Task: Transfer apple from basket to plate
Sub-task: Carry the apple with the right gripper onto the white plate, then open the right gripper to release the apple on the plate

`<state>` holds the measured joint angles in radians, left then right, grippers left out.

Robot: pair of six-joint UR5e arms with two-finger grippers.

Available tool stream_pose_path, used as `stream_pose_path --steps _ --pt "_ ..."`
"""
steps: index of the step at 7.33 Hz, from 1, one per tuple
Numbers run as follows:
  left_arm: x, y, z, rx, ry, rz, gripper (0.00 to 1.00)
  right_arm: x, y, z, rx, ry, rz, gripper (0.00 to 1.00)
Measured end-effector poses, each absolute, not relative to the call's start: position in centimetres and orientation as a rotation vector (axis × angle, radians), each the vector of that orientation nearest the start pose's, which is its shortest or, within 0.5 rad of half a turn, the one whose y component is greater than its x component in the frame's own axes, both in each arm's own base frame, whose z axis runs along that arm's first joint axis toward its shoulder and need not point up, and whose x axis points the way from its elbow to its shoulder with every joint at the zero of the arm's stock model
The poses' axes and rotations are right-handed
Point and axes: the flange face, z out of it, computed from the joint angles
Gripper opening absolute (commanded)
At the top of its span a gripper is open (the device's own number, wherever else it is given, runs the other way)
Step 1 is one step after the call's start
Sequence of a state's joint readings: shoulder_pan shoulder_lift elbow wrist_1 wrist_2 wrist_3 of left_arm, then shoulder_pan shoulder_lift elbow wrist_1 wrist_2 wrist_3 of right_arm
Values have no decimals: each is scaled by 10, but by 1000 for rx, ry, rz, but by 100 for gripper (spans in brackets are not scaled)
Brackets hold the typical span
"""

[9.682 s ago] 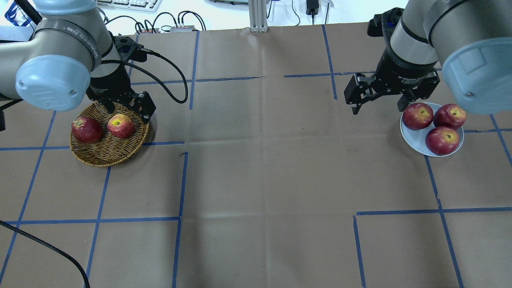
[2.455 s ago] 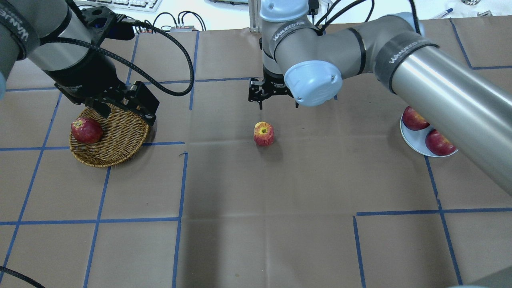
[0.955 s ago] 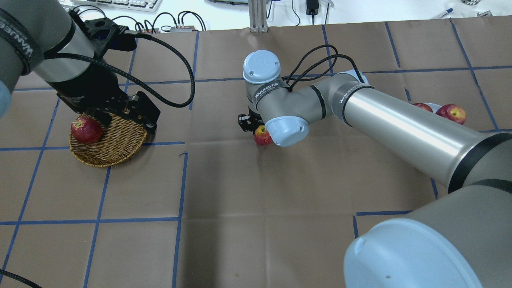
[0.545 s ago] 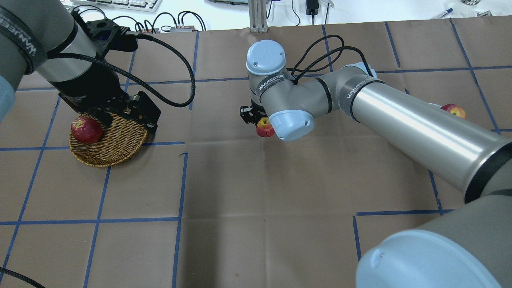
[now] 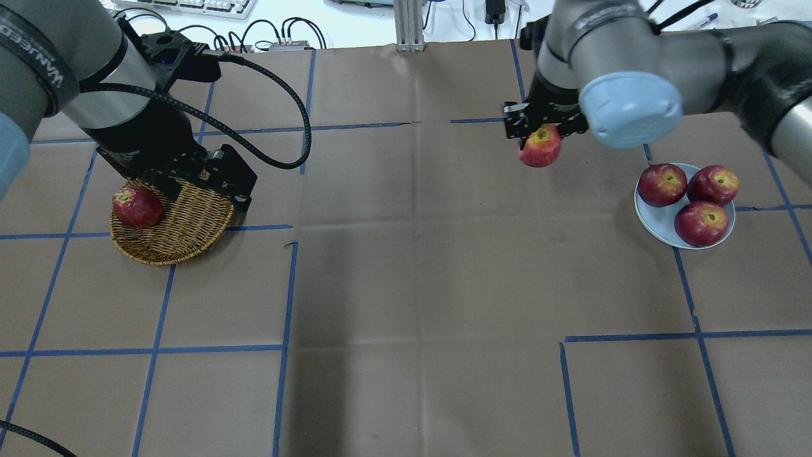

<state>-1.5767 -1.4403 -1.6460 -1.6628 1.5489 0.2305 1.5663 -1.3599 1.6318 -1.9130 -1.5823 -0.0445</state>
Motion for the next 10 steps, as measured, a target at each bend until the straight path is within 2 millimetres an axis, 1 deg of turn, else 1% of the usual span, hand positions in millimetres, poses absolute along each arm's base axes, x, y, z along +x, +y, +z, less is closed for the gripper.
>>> stream_pose_path --steps 1,2,3,4,5,6,7,9,10 --pt "-138 -431 502 374 3145 54 99 75 -576 389 -113 3160 -90 53" --pt "-138 -432 501 375 3147 57 99 20 -577 392 -165 3164 -78 53" --pt "-139 -433 500 377 3149 63 99 -33 -573 387 -226 3160 -59 52" --pt "-140 -434 498 378 3151 68 99 -74 -565 374 -274 3149 -37 52" --pt "-141 -434 497 381 3152 73 99 -103 -557 356 -297 3143 -30 52" --pt "-142 -434 495 384 3152 80 99 -120 -553 336 -310 3142 -33 52" --pt "-143 -435 493 386 3152 88 99 -127 -551 319 -317 3143 -38 52" --pt "-144 -434 487 390 3153 108 99 -134 -555 295 -322 3143 -37 53" --pt "-144 -434 486 390 3153 112 99 -135 -558 288 -322 3144 -38 53"
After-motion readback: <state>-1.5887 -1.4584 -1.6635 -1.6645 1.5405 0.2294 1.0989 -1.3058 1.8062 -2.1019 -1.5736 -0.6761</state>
